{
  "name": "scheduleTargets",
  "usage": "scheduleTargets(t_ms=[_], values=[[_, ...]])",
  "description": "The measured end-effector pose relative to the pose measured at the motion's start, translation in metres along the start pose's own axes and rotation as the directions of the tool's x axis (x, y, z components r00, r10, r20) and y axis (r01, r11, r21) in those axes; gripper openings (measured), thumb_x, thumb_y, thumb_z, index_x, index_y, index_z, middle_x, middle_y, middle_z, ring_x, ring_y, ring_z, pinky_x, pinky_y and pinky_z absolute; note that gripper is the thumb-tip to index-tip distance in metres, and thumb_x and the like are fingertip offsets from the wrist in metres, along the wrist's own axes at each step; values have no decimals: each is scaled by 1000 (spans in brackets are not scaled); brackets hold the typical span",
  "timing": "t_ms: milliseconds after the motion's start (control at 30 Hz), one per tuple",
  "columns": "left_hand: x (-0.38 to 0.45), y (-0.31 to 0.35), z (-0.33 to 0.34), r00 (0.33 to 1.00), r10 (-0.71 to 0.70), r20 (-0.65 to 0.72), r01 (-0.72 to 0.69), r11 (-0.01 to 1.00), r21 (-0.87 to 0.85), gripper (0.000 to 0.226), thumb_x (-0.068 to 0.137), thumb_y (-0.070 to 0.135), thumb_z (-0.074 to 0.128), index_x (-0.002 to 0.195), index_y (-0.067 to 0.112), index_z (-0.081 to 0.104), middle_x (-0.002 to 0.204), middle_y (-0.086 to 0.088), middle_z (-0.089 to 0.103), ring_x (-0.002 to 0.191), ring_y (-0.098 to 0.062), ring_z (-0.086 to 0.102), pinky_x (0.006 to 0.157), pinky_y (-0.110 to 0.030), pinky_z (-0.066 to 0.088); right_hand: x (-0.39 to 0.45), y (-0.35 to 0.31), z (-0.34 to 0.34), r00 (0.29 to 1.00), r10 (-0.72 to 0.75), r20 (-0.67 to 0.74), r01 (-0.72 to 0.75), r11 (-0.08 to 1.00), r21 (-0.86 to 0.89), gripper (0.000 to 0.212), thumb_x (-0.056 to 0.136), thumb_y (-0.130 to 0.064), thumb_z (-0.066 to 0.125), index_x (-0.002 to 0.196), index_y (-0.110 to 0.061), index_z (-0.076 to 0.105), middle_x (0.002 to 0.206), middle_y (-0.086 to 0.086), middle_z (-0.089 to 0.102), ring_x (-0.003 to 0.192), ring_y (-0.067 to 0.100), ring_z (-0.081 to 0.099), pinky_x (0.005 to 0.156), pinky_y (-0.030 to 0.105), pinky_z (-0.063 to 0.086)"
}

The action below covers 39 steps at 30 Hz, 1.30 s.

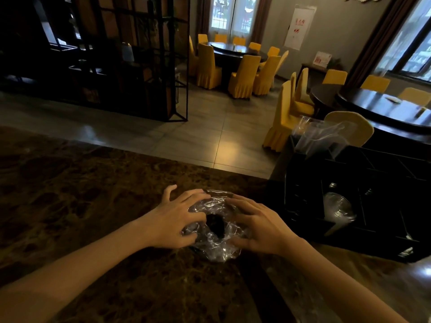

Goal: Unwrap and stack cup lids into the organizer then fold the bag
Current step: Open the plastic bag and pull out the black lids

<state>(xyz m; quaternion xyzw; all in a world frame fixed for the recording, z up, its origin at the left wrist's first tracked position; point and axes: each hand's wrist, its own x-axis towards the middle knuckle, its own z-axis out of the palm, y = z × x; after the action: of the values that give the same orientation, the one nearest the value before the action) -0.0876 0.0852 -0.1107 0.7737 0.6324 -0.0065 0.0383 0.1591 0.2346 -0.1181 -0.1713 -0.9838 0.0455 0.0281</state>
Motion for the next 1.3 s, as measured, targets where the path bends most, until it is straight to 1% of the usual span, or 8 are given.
scheduleTargets(t_ms=[133, 333, 533, 667, 800, 933, 1233, 1300], values=[[-5, -5, 13, 989, -71, -132, 64, 996, -54, 41, 97, 62, 27, 117, 44, 58, 167, 14, 12, 150, -3, -17, 118, -61, 2, -1, 2, 11, 999, 51, -2, -51, 998, -24, 83, 83, -93, 26, 143, -42, 54, 169, -13, 23, 156, 8, 9, 117, 44, 27], [-10, -9, 29, 922, -207, -326, 155, 972, -179, 32, 95, 61, 42, 96, 39, 65, 158, 7, 34, 148, -20, 22, 109, -53, 33, 1, -1, 21, 994, 96, -59, -97, 995, -13, 78, 84, -93, 32, 130, -41, 65, 164, -13, 35, 155, 9, 20, 110, 42, 41], [-8, -14, 44, 873, -452, -184, 279, 772, -571, 18, 87, 56, 66, 90, 39, 60, 156, 1, 18, 133, -17, 39, 107, -44, 41, 14, -12, 18, 994, 111, -7, -110, 993, 33, 81, 86, -89, 33, 148, -40, 47, 166, -9, 33, 155, 12, 22, 113, 42, 40], [-2, -19, 43, 879, -459, -127, 275, 707, -652, 23, 85, 60, 61, 83, 37, 57, 129, 13, 54, 123, -12, 54, 106, -44, 46, 21, -18, 19, 994, 103, 25, -105, 992, 72, 77, 88, -87, 33, 154, -49, 28, 167, -8, 30, 153, 18, 29, 117, 45, 35], [1, -16, 44, 854, -504, -129, 272, 645, -714, 25, 87, 56, 67, 79, 33, 58, 111, 12, 64, 114, -9, 59, 98, -34, 48, 30, -25, 22, 991, 118, 64, -123, 988, 91, 80, 86, -90, 31, 156, -52, 20, 169, -5, 26, 152, 22, 33, 117, 47, 34], [-3, -11, 49, 855, -486, -179, 222, 656, -721, 16, 87, 34, 76, 94, 36, 61, 116, 13, 59, 111, -2, 57, 101, -39, 50, 34, -30, 24, 989, 113, 95, -122, 987, 103, 89, 78, -96, 22, 157, -55, 8, 171, -2, 21, 153, 26, 31, 119, 50, 32], [-13, -18, 61, 934, -342, -101, 194, 723, -664, 70, 91, 27, 66, 142, 62, 34, 162, 15, 9, 140, -8, 36, 108, -16, 37, 45, -36, 32, 989, 105, 105, -115, 989, 96, 99, 73, -98, 36, 155, -58, -4, 171, 5, 13, 146, 38, 39, 115, 48, 35], [-14, -19, 65, 931, -346, -119, 205, 762, -614, 72, 90, 32, 64, 147, 60, 28, 163, 16, -1, 149, -10, 22, 116, -28, 35, 47, -36, 35, 990, 104, 97, -114, 988, 107, 102, 71, -100, 32, 155, -59, -6, 172, 4, 11, 145, 39, 40, 114, 48, 35]])
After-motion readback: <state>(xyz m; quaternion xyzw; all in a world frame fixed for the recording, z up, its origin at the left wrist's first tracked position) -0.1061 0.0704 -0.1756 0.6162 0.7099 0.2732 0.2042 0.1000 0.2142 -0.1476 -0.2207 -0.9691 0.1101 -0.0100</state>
